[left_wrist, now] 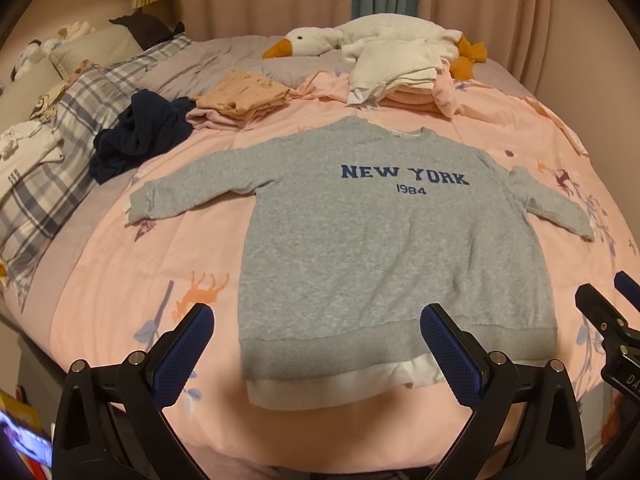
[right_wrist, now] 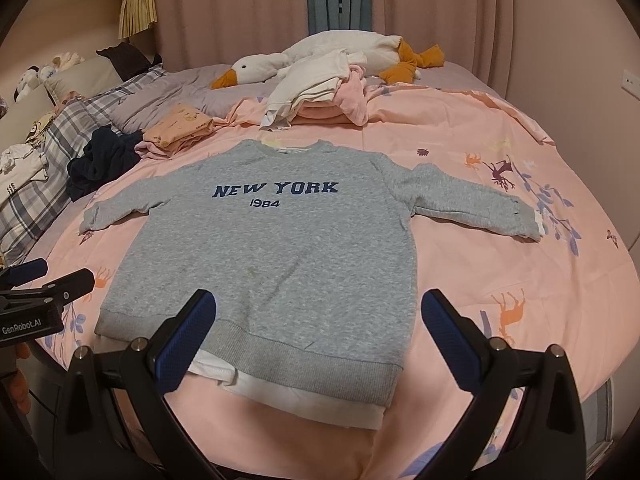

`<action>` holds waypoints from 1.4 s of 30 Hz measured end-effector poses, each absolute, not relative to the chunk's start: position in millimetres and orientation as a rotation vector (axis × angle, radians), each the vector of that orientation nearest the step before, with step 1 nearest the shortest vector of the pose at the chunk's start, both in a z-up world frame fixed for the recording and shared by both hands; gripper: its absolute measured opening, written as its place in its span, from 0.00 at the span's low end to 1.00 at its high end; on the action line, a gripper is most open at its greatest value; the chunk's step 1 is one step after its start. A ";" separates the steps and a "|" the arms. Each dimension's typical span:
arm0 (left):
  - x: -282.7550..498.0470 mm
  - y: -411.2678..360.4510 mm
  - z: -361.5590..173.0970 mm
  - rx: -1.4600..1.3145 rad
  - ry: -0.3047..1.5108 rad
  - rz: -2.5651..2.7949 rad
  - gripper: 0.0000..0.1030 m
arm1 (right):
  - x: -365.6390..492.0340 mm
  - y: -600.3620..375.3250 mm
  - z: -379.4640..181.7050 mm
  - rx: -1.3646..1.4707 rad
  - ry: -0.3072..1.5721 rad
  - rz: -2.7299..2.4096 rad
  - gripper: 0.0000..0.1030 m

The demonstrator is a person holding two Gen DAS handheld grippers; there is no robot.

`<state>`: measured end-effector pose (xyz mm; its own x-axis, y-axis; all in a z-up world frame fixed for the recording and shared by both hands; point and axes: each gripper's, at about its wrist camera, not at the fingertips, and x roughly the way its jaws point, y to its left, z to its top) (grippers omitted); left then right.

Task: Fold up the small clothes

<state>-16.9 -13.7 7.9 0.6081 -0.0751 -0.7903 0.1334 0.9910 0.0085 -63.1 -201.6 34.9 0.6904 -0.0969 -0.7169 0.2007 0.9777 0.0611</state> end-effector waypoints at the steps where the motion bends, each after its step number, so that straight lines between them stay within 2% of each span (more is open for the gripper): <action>1: -16.9 -13.8 7.4 0.070 0.912 -0.121 0.99 | -63.2 -201.3 34.8 0.139 0.792 -0.168 1.00; 42: -18.8 -19.3 1.1 0.082 0.928 -0.121 0.99 | -65.5 -198.7 31.0 0.144 0.799 -0.163 1.00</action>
